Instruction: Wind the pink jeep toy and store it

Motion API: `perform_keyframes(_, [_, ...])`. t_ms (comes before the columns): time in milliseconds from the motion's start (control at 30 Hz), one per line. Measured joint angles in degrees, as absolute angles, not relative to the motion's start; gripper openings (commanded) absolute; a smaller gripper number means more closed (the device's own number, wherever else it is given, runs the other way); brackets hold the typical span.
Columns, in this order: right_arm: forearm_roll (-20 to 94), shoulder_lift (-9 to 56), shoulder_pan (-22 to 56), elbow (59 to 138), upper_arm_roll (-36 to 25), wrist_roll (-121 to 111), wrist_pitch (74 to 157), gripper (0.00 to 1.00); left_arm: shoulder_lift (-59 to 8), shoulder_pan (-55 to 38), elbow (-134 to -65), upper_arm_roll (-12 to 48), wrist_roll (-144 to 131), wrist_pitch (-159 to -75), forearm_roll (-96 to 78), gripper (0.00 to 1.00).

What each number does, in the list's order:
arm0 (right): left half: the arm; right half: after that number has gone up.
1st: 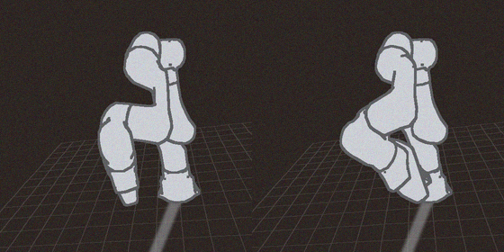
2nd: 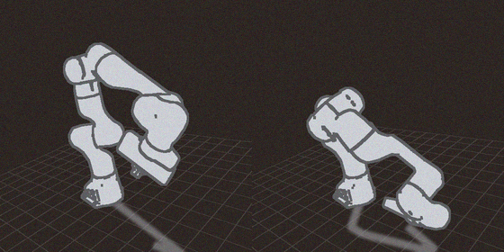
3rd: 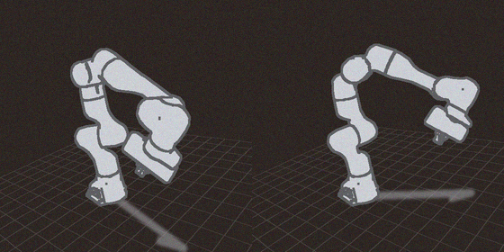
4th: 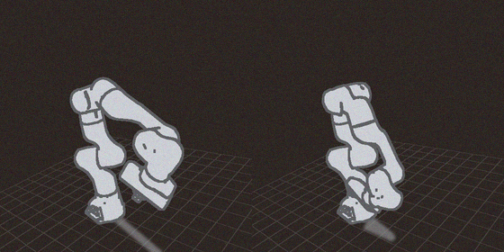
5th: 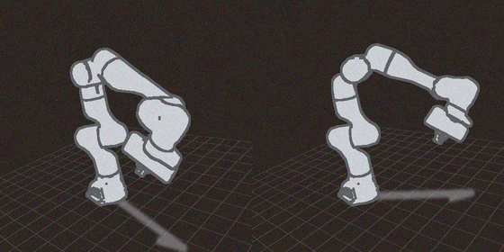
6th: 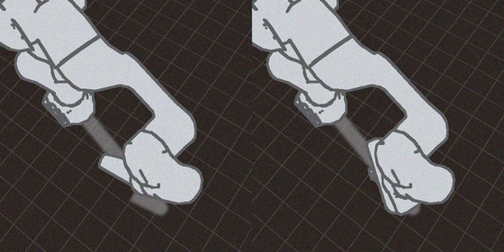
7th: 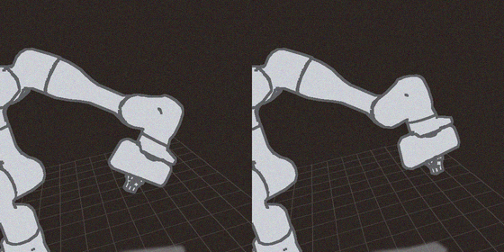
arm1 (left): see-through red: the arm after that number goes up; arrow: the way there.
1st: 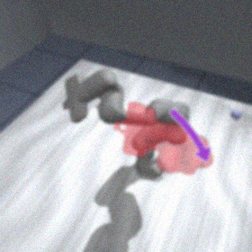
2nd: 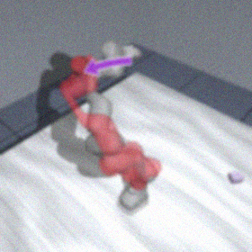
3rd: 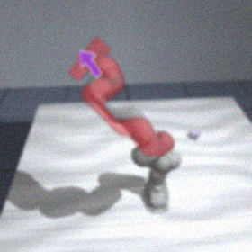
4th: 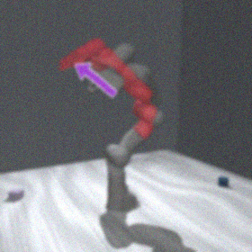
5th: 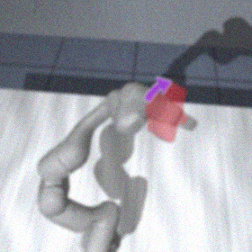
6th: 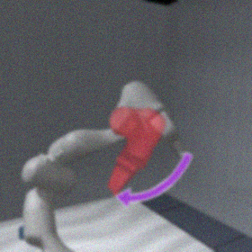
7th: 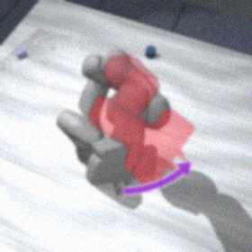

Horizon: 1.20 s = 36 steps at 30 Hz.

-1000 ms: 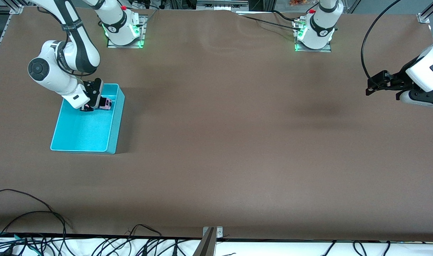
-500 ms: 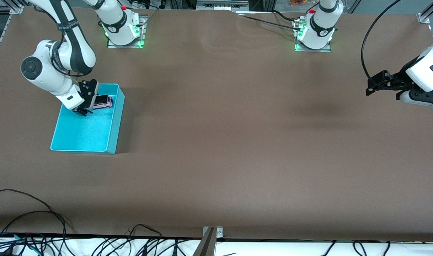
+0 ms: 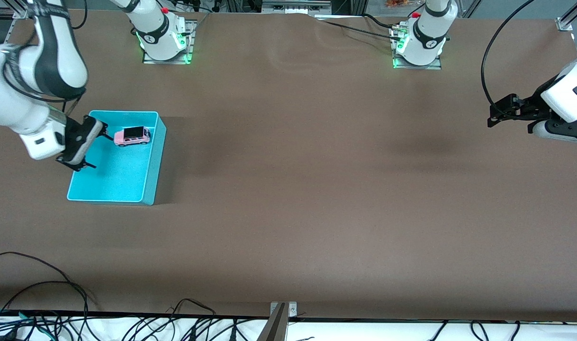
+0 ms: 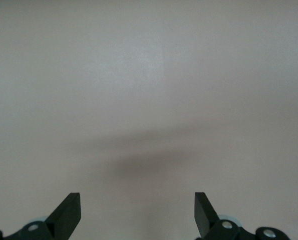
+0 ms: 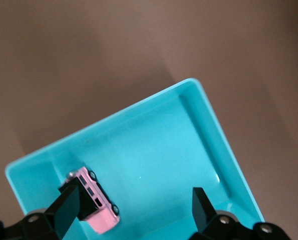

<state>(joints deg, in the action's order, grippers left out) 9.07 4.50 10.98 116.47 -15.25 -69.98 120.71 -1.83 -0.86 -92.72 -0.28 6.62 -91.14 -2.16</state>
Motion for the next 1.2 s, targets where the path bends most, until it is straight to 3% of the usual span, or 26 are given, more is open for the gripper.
perform_keyframes(600, [4.5, 4.5, 11.8, 93.4, -14.9, -21.7, 99.8, 1.0, -1.8, -0.9, -92.7, -0.3, 6.6, -91.1, -2.2, 1.0])
perform_keyframes(900, [-0.5, 4.6, 11.8, 88.0, -15.0, -8.6, 92.4, 1.0, -1.8, -0.9, -92.7, -0.3, 6.6, -91.1, -2.2, 1.0])
perform_keyframes(1200, [-0.9, 4.6, 11.7, 87.3, -15.2, -5.6, 91.5, 1.0, -1.8, -0.9, -92.7, -0.3, 6.6, -91.1, -2.2, 1.0])
